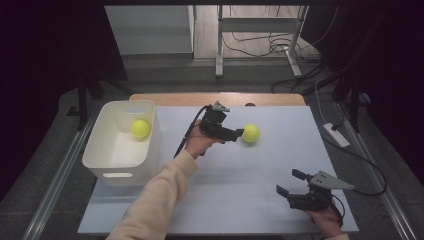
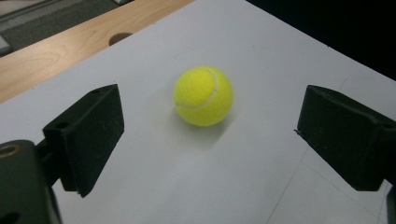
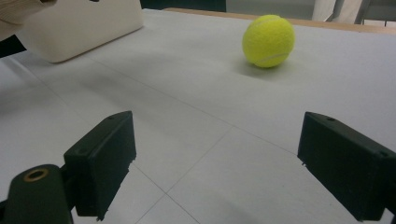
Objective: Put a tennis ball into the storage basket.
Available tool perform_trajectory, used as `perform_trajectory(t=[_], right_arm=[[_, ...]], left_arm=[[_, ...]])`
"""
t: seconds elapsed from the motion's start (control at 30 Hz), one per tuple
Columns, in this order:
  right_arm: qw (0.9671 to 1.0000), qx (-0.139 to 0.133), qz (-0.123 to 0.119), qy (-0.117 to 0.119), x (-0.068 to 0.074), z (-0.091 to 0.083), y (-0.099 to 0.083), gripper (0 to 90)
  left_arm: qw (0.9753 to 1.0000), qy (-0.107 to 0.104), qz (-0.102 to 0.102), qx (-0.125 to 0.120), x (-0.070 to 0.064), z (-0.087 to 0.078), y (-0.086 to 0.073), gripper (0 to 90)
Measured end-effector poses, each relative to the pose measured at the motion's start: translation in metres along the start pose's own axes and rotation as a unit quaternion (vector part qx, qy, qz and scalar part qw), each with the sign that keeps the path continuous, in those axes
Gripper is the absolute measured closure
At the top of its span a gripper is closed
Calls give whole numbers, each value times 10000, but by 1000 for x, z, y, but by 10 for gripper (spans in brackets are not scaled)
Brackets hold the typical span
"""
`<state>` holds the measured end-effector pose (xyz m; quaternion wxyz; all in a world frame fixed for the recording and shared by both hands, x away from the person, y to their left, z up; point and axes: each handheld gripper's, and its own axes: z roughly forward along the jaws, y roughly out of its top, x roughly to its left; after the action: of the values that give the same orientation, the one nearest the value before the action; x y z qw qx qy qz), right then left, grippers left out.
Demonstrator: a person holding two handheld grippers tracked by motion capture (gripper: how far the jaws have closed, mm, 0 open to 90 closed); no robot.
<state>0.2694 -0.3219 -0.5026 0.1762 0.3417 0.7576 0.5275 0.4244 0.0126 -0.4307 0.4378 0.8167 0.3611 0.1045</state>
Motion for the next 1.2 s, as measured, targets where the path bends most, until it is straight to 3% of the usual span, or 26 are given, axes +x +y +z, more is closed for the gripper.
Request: perform_trajectory(t=[0.53, 0.83, 1.2], right_arm=[[10000, 19, -31, -38, -1, 0, -1, 112], [10000, 38, -37, -57, -2, -1, -1, 113], [9999, 66, -50, -67, -2, 0, -2, 113]], left_arm=[[9998, 66, 156, 108, -3, 20, 6, 80], [9999, 18, 146, 79, -3, 29, 9, 80], [9997, 102, 147, 166, -1, 46, 10, 81]])
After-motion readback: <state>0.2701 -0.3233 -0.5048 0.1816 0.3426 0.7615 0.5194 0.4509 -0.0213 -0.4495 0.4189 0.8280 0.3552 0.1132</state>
